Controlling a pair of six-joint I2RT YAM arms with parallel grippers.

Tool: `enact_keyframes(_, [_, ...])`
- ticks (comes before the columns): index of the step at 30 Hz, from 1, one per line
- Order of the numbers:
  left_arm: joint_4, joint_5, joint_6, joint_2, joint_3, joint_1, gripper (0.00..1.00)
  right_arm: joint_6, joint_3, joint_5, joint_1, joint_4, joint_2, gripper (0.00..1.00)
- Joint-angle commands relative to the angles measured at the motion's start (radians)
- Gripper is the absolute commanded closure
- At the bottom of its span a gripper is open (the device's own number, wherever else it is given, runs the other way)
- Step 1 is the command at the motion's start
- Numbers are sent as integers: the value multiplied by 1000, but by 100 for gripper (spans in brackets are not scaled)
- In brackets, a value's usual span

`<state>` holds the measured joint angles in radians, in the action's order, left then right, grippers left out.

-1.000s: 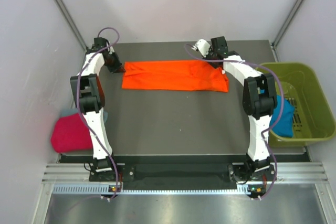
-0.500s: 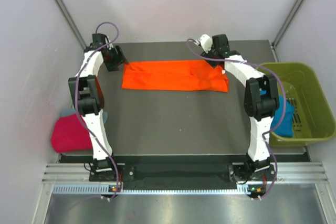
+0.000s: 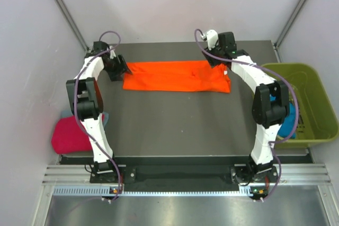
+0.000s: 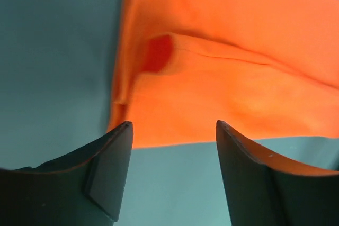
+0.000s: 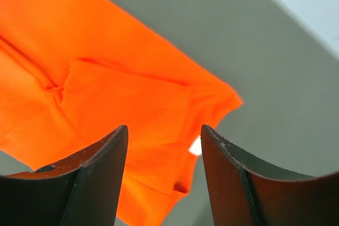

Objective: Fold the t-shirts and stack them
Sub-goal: Fold the tshirt

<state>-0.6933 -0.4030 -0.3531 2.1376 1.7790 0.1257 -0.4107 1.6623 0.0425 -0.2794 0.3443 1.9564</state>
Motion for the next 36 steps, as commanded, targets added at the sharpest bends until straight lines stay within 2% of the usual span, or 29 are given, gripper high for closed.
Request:
enact_keyframes(1, [-15, 70, 77, 39, 54, 3, 29, 102, -4, 79, 14, 18, 41, 43])
enact_keyframes(6, [5, 81, 80, 107, 95, -6, 28, 147, 11, 115, 37, 30, 90, 43])
enact_keyframes(9, [6, 84, 75, 136, 105, -9, 34, 177, 7, 131, 52, 38, 110, 43])
enact_keyframes(20, [-15, 90, 54, 113, 33, -14, 75, 404, -70, 332, 97, 55, 141, 42])
enact_keyframes(21, [-14, 87, 52, 110, 16, -15, 84, 424, -67, 338, 97, 55, 150, 42])
enact_keyframes(23, [-17, 87, 59, 97, 4, -18, 92, 458, -58, 352, 97, 56, 160, 42])
enact_keyframes(24, [-21, 92, 59, 94, -4, -20, 100, 472, -47, 361, 97, 61, 177, 42])
enact_keyframes(31, [-52, 59, 49, -10, -91, -38, 100, 524, 111, 379, 128, 56, 312, 41])
enact_keyframes(36, [-71, 33, 23, -117, -233, -73, 100, 562, 284, 399, 135, 33, 415, 40])
